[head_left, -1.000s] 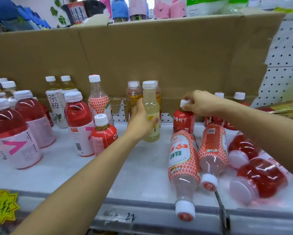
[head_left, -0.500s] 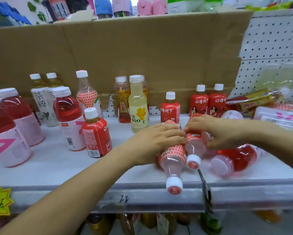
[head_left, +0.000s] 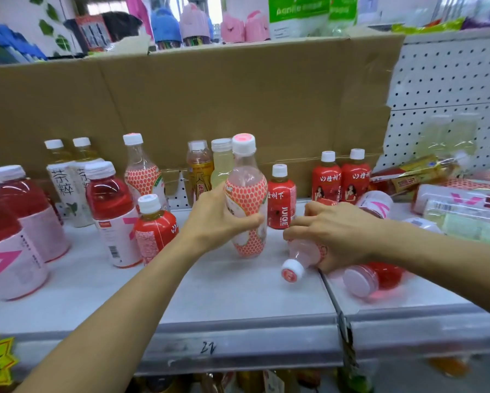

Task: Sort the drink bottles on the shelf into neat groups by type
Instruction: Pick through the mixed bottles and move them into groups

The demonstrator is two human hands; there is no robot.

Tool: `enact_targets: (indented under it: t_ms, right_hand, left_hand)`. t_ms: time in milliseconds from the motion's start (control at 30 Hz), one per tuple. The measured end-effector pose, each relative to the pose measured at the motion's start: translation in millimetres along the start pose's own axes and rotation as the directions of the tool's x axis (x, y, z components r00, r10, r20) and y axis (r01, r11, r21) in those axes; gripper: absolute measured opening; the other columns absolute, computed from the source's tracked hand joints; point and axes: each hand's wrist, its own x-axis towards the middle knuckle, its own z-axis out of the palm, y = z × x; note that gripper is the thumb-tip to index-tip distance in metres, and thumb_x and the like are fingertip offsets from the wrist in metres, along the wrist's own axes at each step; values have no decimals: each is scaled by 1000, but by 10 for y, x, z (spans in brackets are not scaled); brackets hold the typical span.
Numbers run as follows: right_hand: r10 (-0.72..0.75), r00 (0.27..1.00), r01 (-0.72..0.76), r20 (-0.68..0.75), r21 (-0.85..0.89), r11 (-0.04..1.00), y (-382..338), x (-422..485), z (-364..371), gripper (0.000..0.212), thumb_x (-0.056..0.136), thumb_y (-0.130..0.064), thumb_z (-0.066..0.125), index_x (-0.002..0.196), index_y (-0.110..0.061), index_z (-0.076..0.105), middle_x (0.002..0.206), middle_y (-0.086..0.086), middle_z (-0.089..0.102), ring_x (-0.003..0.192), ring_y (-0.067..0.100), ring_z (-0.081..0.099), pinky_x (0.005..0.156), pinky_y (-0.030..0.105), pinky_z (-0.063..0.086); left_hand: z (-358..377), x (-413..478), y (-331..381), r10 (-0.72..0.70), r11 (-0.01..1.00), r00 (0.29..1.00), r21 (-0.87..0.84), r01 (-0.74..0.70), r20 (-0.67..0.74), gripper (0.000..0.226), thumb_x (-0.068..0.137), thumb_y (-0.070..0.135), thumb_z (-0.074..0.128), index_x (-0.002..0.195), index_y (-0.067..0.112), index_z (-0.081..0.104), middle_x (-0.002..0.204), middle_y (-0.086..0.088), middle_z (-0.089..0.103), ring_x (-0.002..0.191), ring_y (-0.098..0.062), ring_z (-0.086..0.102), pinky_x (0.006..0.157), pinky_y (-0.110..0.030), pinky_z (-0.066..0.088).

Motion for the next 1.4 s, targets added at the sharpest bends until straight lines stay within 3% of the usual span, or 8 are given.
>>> enact_targets:
  t_ms: [133,267,433,733,867,967,1167,1400]
  right_hand:
    - [-17,978,21,-209,17,1000,64,64,-29,66,69,-63,62,127,-32,50,106,-13,61,82,5,29,44,18,19]
    - [244,874,-92,-420,350,932,122,105,-192,57,66,-58,66,112,-25,58,91,-7,63,80,16,56,56,32,48]
    - [544,807,-71,-228,878,474,169,280,-363,49,73,-45,78,111,-19,62,98,-5,68,88,11,68,78,37,60]
    - [534,841,-77,-93,955,288,68,353,-348,45,80,-41,75,117,-23,57,98,-6,69,81,1,68,55,16,52]
    - [460,887,-126,-27,946,300,182,3,-244,68,78,-53,66,138,-24,48,119,-10,65,106,3,64,78,25,56]
    - [426,905,-214,22,886,410,349,-473,-121,79,69,-64,60,139,-28,48,123,-16,59,112,-5,57,90,18,48]
    - [357,931,-280,77,776,564,690,-1016,182,13,93,-32,61,105,-36,63,106,-21,61,93,-12,57,77,15,48]
    - [210,977,-129,-31,698,705,733,-1098,353,31,100,-37,43,103,-18,67,101,-4,63,94,12,55,87,32,43]
  left_hand:
    - [-51,18,-68,-111,994,993,19,112,-35,65,76,47,79,130,26,50,114,7,68,99,-11,65,84,-29,56]
    - [-63,10,-126,-203,976,975,68,209,-90,73,74,59,75,130,24,45,118,4,66,103,-17,66,89,-40,58]
    - [-49,-22,-132,-215,975,968,28,220,-133,64,73,57,76,124,28,52,114,8,69,100,-13,67,86,-37,59]
    - [33,-135,-128,-245,968,964,-83,237,-99,66,78,56,72,131,27,46,123,6,64,106,-13,64,87,-35,56]
    - [135,-317,-25,-205,979,943,-31,204,-263,77,86,43,70,147,24,28,137,2,46,117,-10,49,99,-30,46]
    - [277,-554,289,36,994,879,112,20,-475,61,88,36,68,137,19,37,121,1,42,104,-5,42,87,-8,36]
    - [951,-715,980,62,983,997,173,-67,35,52,85,72,43,122,35,47,104,18,55,93,-1,53,83,-27,48]
    - [1316,-593,1192,-229,933,955,324,159,191,53,78,68,65,109,31,44,104,9,67,89,-15,63,80,-38,52]
